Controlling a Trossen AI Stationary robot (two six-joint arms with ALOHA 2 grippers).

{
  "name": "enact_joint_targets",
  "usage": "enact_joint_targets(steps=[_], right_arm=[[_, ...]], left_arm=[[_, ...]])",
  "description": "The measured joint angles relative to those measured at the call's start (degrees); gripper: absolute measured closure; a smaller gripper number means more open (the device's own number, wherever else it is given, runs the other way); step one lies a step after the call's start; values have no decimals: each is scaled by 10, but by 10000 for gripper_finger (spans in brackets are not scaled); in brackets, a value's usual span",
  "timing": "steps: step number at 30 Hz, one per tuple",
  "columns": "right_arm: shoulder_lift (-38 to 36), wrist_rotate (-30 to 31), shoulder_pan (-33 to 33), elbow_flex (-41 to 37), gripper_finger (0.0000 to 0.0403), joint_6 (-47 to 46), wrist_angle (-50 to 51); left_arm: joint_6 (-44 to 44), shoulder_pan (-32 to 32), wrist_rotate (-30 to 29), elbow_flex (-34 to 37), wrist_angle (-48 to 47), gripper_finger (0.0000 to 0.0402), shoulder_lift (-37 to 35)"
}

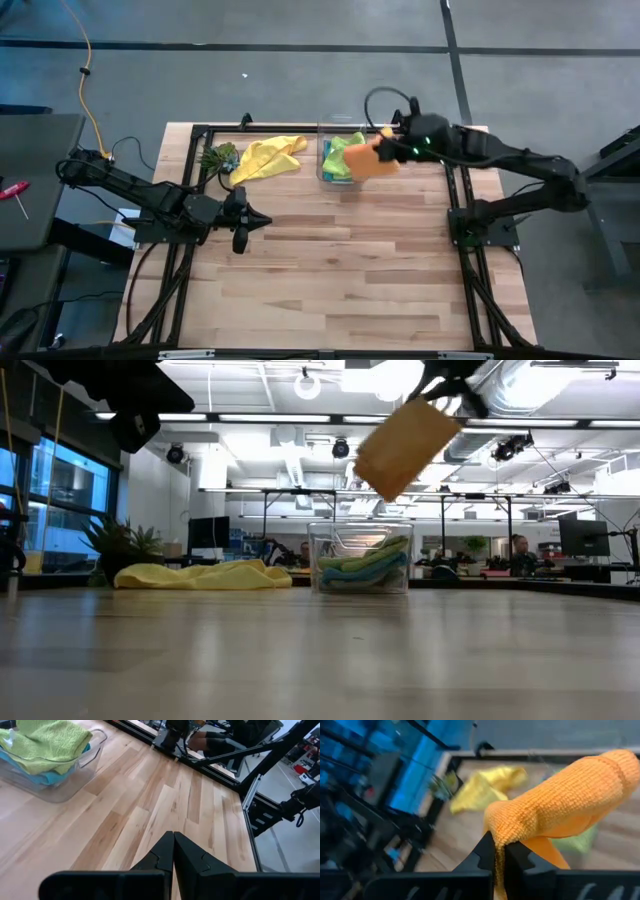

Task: Fold microfiber towels
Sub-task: Put the orange microfiber cloth into the transparent bin

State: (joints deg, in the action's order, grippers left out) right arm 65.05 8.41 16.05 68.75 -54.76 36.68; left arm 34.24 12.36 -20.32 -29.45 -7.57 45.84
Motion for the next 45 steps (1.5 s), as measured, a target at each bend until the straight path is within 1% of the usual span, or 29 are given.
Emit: enact_joint_targets(steps=[3, 6, 9, 11, 13, 15, 19, 22, 27, 30, 33, 39, 42, 43, 45], right_arm=[[44, -41, 46, 18, 403, 23, -61], [100, -88, 84, 47, 403, 34, -95], [148, -119, 106, 88, 403, 49, -130], [172, -122, 112, 112, 403, 57, -130], [194, -137, 122, 118, 403, 61, -102], [214, -151, 131, 103, 403, 53, -75], [237, -158, 152, 50, 403, 38, -76], [242, -159, 170, 8, 403, -3, -74], [242, -176, 189, -34, 403, -60, -96], [242, -178, 189, -40, 403, -71, -122], [242, -179, 185, -40, 403, -95, -171], [242, -191, 174, -39, 403, -171, -392], [241, -196, 168, -39, 403, -182, -493], [240, -197, 168, -38, 403, -183, -507], [240, -205, 168, -38, 403, -170, -484]], left_arm=[[1, 0, 0, 0, 0, 402, 0], [1, 0, 1, 0, -2, 402, 0], [1, 0, 8, 0, -4, 402, 0], [1, 0, 17, 0, -4, 402, 0], [1, 0, 22, 0, -4, 401, 0], [1, 0, 22, 0, -4, 402, 0], [1, 0, 21, 0, -4, 402, 0], [1, 0, 21, 0, -4, 401, 0], [1, 0, 17, 0, -4, 402, 0], [1, 0, 16, 0, -4, 402, 0], [1, 0, 15, 0, -4, 402, 0], [1, 0, 15, 0, -4, 402, 0], [1, 0, 15, 0, -4, 401, 0], [1, 0, 15, 0, -5, 402, 0], [1, 0, 15, 0, -8, 402, 0]])
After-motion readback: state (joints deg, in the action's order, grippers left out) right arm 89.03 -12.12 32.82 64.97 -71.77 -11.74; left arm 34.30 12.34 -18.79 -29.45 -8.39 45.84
